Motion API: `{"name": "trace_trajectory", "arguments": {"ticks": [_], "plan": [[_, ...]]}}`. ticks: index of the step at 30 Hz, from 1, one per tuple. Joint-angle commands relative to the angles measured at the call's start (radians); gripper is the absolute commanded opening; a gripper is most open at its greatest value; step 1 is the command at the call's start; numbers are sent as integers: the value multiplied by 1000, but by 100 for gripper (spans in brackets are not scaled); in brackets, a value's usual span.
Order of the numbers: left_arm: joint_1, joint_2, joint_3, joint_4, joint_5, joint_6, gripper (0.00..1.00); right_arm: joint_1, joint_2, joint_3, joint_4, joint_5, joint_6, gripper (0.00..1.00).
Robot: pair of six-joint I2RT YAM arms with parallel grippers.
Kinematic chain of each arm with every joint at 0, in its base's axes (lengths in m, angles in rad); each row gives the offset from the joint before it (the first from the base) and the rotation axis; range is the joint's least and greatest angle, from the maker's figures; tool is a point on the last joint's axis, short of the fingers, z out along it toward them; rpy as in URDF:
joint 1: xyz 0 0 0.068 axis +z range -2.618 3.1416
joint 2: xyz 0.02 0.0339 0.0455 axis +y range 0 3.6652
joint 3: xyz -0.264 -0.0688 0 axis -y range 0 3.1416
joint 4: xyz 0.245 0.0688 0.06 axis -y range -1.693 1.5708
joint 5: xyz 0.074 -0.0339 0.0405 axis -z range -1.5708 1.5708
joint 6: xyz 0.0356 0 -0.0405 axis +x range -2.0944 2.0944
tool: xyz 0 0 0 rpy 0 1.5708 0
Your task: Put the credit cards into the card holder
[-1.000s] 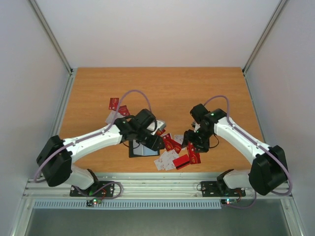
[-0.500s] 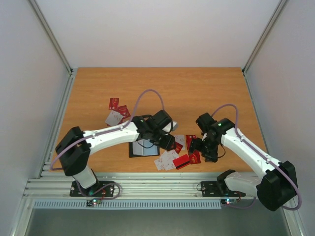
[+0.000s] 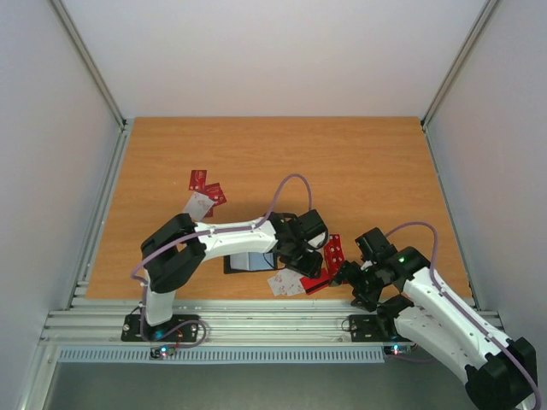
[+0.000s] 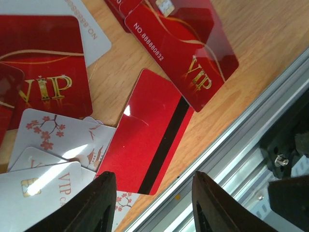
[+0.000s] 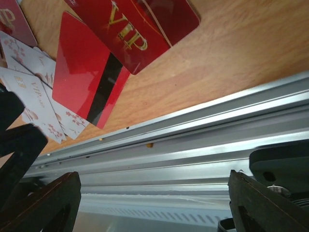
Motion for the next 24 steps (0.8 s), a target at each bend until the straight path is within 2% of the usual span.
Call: {"name": "trace_trajectory", "arguments": {"ticks": [1, 6, 12, 18, 20, 24], "plan": [[-6, 45, 35, -13, 48, 0, 46, 4, -31, -40, 39, -64, 118, 84], [-6, 73, 36, -22, 83, 46, 45, 9, -21, -98, 160, -84, 188, 84], [-5, 90, 23, -9, 113, 79, 45, 38, 80, -108, 265, -51, 224, 83], [-3, 94, 17, -36, 82, 103, 45, 80, 137, -210, 528, -67, 330, 83], [-1, 100, 28, -51, 60, 112, 45, 82, 180, -226, 601, -78, 327, 82], [-2, 65, 23, -32, 37, 124, 46, 83, 245, -200, 619, -92, 277, 82]]}}
